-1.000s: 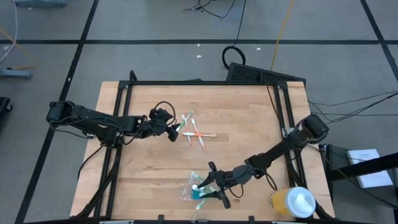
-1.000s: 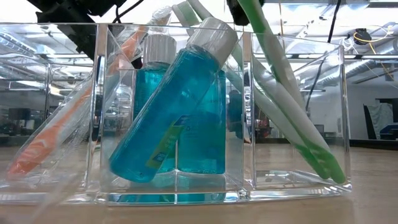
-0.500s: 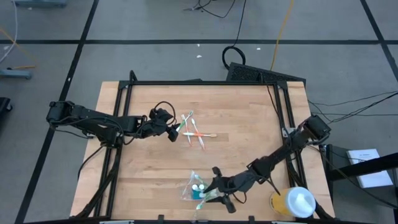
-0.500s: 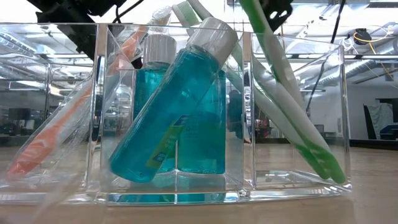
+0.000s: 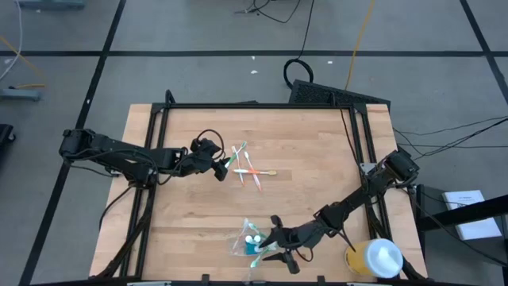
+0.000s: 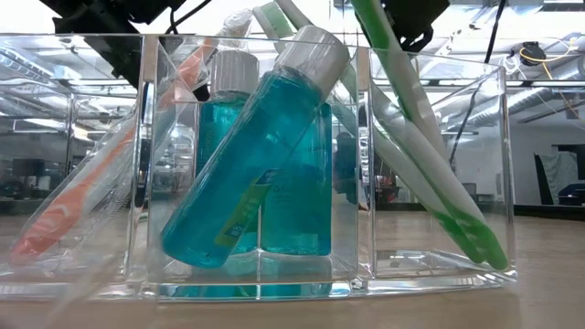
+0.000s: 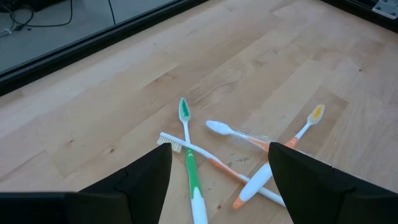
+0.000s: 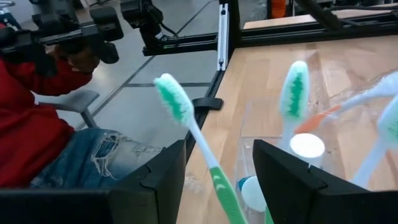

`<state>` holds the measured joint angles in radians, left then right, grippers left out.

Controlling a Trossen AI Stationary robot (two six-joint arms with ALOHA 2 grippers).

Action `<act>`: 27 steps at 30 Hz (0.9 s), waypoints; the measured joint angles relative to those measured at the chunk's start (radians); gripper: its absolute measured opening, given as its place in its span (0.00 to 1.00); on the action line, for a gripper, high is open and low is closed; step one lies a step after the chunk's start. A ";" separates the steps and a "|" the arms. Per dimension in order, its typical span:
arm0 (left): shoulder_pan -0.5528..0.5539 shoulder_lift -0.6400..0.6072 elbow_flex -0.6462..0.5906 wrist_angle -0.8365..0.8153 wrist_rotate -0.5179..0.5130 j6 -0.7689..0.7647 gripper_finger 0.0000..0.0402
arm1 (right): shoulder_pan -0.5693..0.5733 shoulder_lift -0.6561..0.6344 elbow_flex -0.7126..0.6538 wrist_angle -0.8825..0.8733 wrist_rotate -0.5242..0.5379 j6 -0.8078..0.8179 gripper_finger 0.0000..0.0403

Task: Pick & Place toothbrushing station
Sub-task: Put the green toothbrush into the transparent organizer

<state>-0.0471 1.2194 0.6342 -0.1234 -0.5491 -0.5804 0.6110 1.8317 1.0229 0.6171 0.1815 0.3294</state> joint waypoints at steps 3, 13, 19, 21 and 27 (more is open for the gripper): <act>0.000 0.000 0.000 0.000 0.000 -0.003 0.69 | 0.001 0.000 0.000 0.001 0.001 -0.001 0.45; -0.014 0.000 0.000 0.022 0.002 0.016 0.69 | 0.005 -0.183 0.001 -0.213 0.005 -0.095 0.45; -0.030 0.000 0.000 0.022 0.002 0.028 0.69 | 0.004 -0.325 0.001 -0.437 0.076 -0.152 0.45; -0.034 0.000 0.000 0.022 0.002 0.044 0.69 | 0.002 -0.365 0.000 -0.504 0.128 -0.168 0.45; -0.041 0.000 0.000 0.023 0.002 0.077 0.69 | -0.015 -0.488 -0.059 -0.571 0.239 -0.217 0.43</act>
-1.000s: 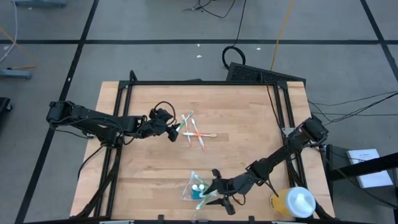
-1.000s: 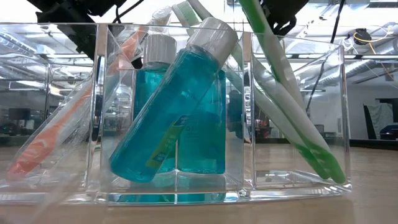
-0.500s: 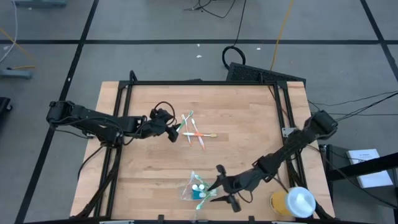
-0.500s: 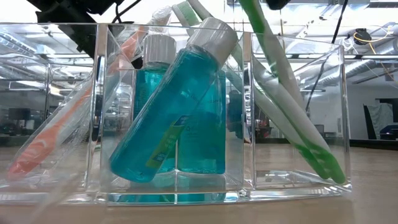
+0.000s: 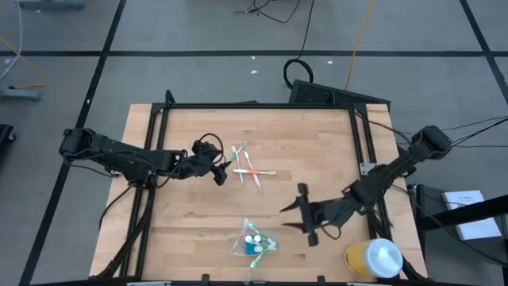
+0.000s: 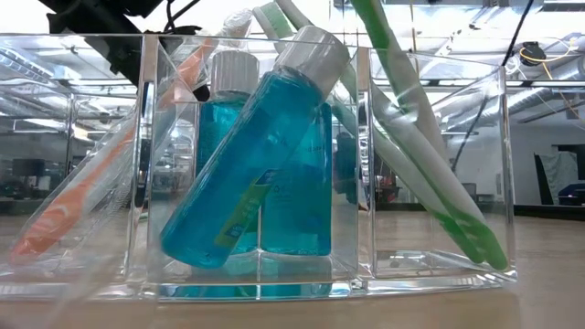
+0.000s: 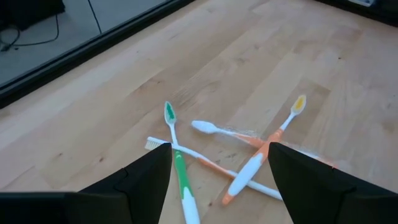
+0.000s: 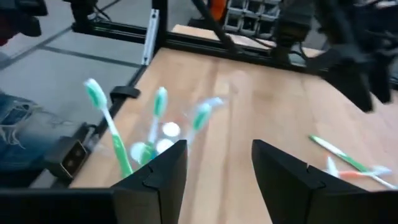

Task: Pick & Place toothbrushing station
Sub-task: Put the green toothbrush into the transparent organizer

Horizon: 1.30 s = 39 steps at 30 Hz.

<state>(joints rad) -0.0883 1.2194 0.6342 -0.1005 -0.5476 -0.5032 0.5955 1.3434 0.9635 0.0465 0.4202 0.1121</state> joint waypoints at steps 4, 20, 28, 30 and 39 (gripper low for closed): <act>0.000 0.000 0.000 0.000 -0.001 0.013 0.69 | -0.040 -0.132 -0.152 0.086 0.002 0.003 0.39; 0.003 0.117 -0.003 -0.004 0.092 0.002 0.69 | -0.298 -0.568 -0.849 0.821 0.002 0.013 0.31; 0.018 0.303 -0.004 0.001 0.129 -0.096 0.69 | -0.321 -0.577 -0.891 0.913 0.000 -0.044 0.31; 0.038 0.342 -0.004 -0.001 0.124 -0.124 0.69 | -0.320 -0.577 -0.890 0.917 -0.001 -0.045 0.30; 0.117 0.475 0.003 0.017 0.132 -0.168 0.69 | -0.320 -0.576 -0.891 0.884 -0.002 -0.021 0.29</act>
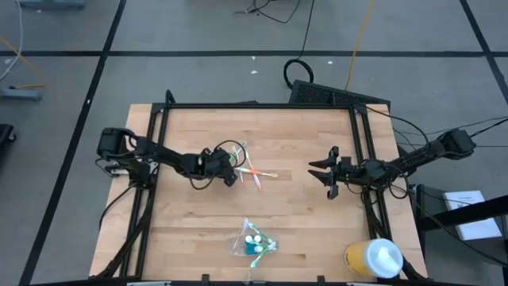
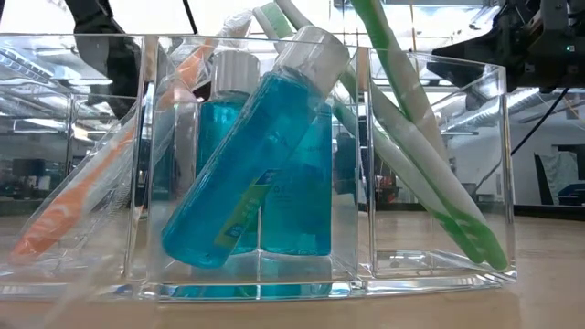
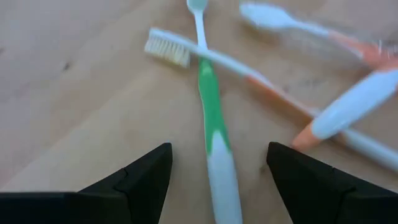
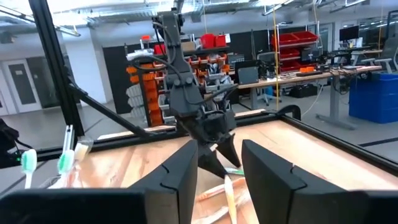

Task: Pick & Place toothbrushing station
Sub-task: Put the green toothbrush into the transparent organizer

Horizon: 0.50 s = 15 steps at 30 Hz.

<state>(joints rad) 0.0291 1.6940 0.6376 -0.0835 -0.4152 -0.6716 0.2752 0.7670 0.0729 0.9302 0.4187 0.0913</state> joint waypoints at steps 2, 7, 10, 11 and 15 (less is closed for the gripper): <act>0.004 0.010 0.000 0.002 0.012 0.003 0.67 | 0.000 0.000 0.000 -0.005 0.000 0.001 0.29; 0.005 0.011 0.000 0.001 0.051 0.014 0.49 | 0.000 0.000 -0.001 -0.007 0.000 0.001 0.29; 0.006 0.011 0.000 0.001 0.059 0.012 0.32 | 0.000 0.000 -0.001 -0.007 0.000 0.002 0.29; 0.006 0.012 0.000 0.001 0.059 0.011 0.25 | 0.000 0.000 -0.001 -0.007 0.000 0.004 0.29; 0.006 0.011 0.000 0.001 0.063 0.007 0.09 | 0.000 0.000 -0.001 -0.007 -0.001 0.027 0.29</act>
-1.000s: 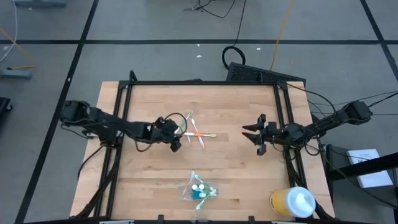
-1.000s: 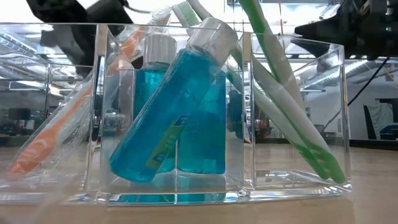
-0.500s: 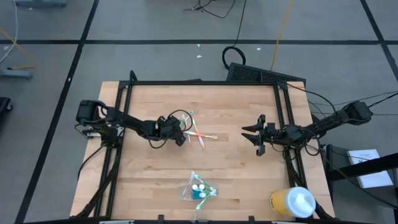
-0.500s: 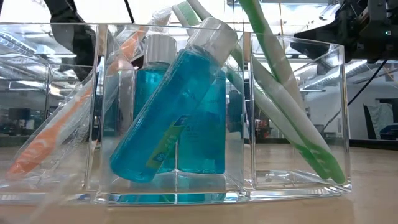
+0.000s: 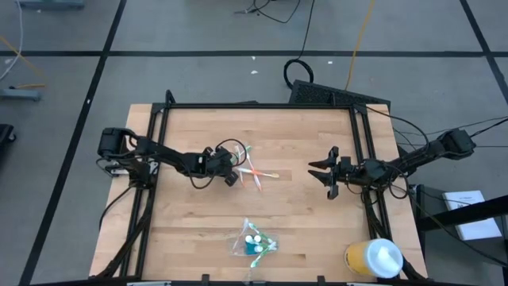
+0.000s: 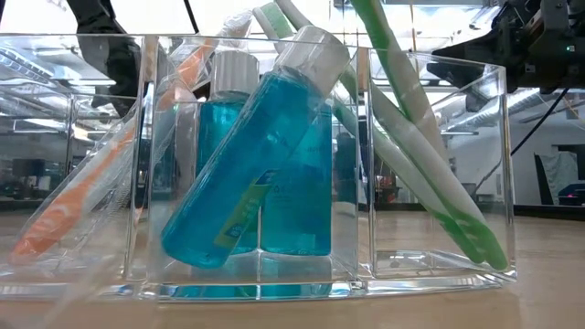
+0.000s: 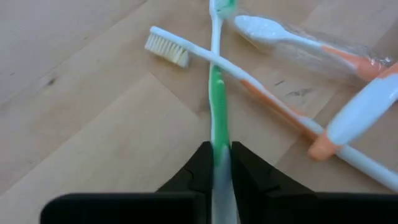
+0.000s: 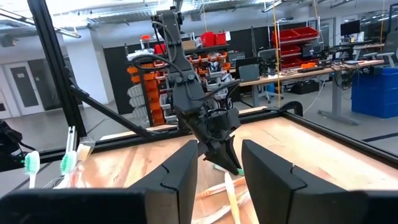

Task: Pick & Place toothbrushing station
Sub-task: Put the green toothbrush into the transparent organizer

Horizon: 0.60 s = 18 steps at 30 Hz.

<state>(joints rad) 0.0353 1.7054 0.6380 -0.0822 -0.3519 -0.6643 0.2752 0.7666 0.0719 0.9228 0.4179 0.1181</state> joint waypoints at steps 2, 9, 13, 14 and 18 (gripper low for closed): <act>0.000 0.000 0.000 0.003 0.002 0.000 0.09 | 0.000 0.000 0.000 0.000 0.000 0.001 0.29; -0.010 -0.051 -0.008 -0.021 0.003 0.030 0.06 | 0.000 0.000 -0.001 -0.001 0.000 0.001 0.29; -0.026 -0.145 -0.014 -0.081 -0.007 0.054 0.06 | 0.000 0.000 -0.001 -0.002 0.000 0.001 0.29; -0.032 -0.171 -0.016 -0.111 -0.018 0.056 0.06 | 0.000 0.000 -0.001 -0.005 0.000 0.001 0.29; -0.053 -0.281 -0.013 -0.195 -0.095 0.036 0.06 | 0.000 0.000 -0.001 -0.019 0.000 0.001 0.29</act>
<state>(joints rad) -0.0178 1.4240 0.6254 -0.2768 -0.4467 -0.6287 0.2756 0.7666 0.0711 0.9034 0.4179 0.1188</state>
